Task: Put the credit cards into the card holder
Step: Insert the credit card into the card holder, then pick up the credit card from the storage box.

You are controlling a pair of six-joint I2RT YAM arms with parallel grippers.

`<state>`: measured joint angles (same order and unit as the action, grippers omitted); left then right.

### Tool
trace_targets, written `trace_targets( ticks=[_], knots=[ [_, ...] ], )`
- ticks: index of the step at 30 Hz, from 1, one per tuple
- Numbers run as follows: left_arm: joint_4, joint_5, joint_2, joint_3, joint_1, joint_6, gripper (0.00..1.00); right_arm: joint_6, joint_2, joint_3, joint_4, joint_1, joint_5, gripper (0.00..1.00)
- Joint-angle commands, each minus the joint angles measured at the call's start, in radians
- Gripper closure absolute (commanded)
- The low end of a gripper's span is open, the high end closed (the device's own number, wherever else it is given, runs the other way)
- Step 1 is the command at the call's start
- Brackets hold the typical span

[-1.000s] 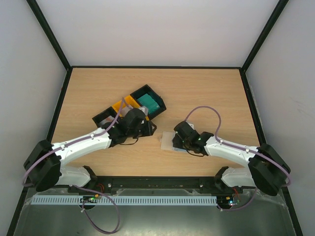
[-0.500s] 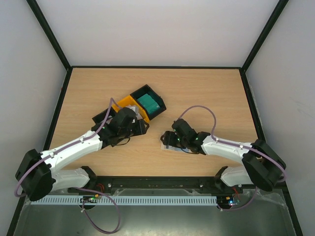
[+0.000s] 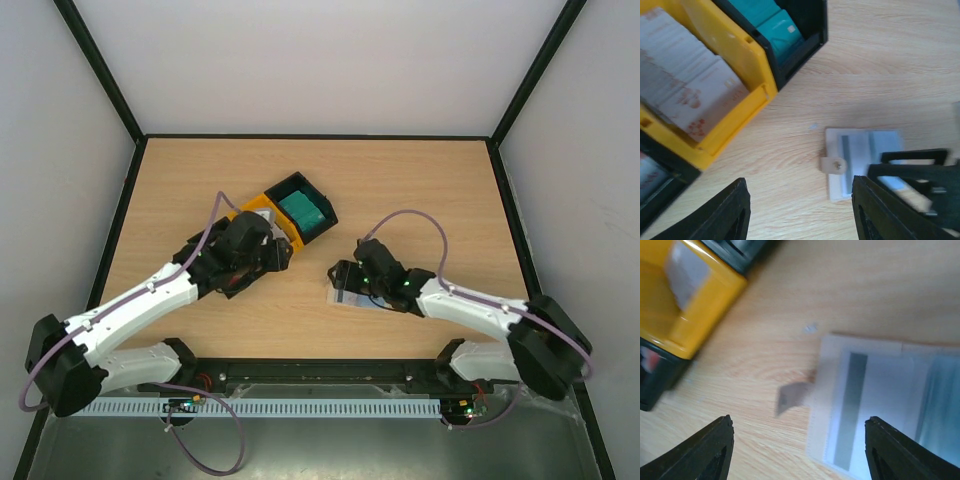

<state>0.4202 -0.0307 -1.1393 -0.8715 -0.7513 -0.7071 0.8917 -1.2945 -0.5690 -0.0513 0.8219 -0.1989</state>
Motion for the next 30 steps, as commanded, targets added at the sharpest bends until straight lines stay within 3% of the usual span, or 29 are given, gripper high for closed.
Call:
trace_targets(
  ticks=[1, 5, 9, 12, 15, 23, 30],
  knots=[
    [0.161, -0.117, 0.027, -0.034, 0.010, 0.062, 0.44, -0.023, 0.146, -0.049, -0.088, -0.003, 0.105, 0.30],
    [0.211, -0.147, 0.056, -0.035, 0.034, 0.057, 0.44, 0.007, 0.238, -0.018, -0.111, -0.003, 0.119, 0.31],
    [0.249, -0.160, 0.093, -0.032, 0.050, 0.029, 0.37, 0.058, 0.329, 0.019, -0.138, -0.002, 0.169, 0.31],
    [0.249, -0.172, 0.148, -0.027, 0.058, 0.026, 0.24, 0.084, 0.394, 0.045, -0.160, -0.003, 0.206, 0.31],
    [0.230, -0.212, 0.201, -0.033, 0.065, 0.058, 0.01, 0.093, 0.450, 0.071, -0.166, -0.002, 0.228, 0.30],
    [0.083, -0.173, 0.188, -0.068, 0.088, 0.244, 0.01, 0.076, 0.451, 0.099, -0.130, -0.003, 0.230, 0.29],
    [0.006, -0.007, -0.015, -0.199, 0.099, 0.346, 0.01, 0.044, 0.320, 0.013, -0.066, -0.006, 0.283, 0.28]
  ],
)
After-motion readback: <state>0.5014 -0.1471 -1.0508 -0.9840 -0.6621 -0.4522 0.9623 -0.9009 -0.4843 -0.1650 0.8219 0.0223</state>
